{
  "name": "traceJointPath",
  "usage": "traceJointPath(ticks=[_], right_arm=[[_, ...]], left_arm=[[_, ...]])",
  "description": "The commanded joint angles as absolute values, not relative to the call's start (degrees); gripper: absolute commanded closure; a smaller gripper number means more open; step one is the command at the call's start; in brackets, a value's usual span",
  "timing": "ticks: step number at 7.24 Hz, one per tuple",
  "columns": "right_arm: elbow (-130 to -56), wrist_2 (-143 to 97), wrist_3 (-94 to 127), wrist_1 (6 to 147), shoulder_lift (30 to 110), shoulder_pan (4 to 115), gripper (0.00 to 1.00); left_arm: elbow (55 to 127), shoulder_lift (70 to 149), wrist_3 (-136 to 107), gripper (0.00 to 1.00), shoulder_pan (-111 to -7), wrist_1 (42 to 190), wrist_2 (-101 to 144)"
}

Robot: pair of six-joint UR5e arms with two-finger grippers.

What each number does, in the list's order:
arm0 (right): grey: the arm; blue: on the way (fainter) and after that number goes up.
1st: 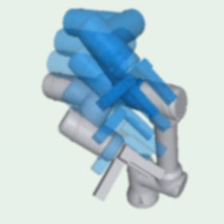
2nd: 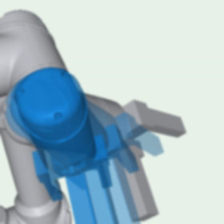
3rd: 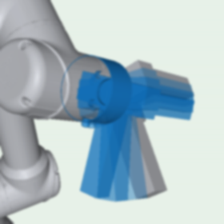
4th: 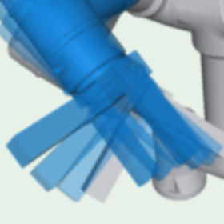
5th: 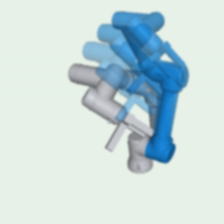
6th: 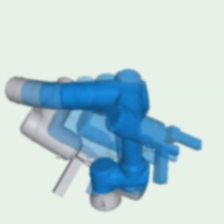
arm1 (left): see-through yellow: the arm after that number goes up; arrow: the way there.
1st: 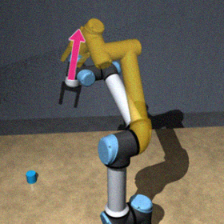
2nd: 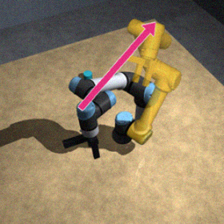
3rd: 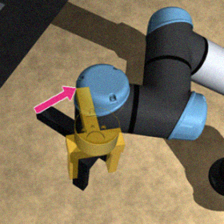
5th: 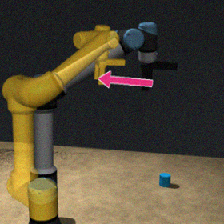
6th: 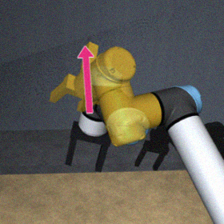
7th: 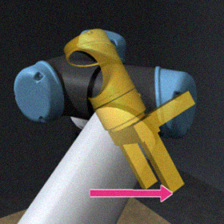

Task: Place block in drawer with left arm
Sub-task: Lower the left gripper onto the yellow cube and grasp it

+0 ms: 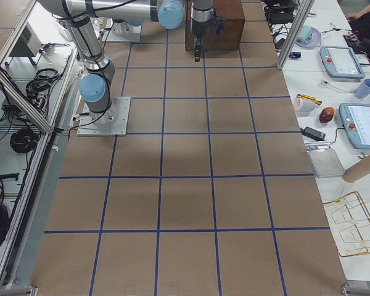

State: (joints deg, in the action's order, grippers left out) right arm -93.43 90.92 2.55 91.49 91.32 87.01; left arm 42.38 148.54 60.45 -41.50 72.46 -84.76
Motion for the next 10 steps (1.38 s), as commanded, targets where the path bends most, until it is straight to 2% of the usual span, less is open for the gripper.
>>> traceJointPath(ticks=[1, 3, 7, 10], right_arm=[[-93.4, 90.9, 2.5, 91.5, 91.3, 87.0, 0.0], [-93.4, 90.9, 2.5, 91.5, 91.3, 87.0, 0.0], [-93.4, 90.9, 2.5, 91.5, 91.3, 87.0, 0.0], [-93.4, 90.9, 2.5, 91.5, 91.3, 87.0, 0.0]], left_arm=[[46.1, 143.3, 59.9, 0.55, -42.0, 75.3, -84.9], [51.8, 135.7, 59.5, 0.55, -43.1, 76.5, -85.8], [54.5, 123.8, 53.1, 0.55, -45.8, 92.4, -86.2], [62.5, 116.2, 42.3, 0.58, -51.7, 93.3, -88.0]])
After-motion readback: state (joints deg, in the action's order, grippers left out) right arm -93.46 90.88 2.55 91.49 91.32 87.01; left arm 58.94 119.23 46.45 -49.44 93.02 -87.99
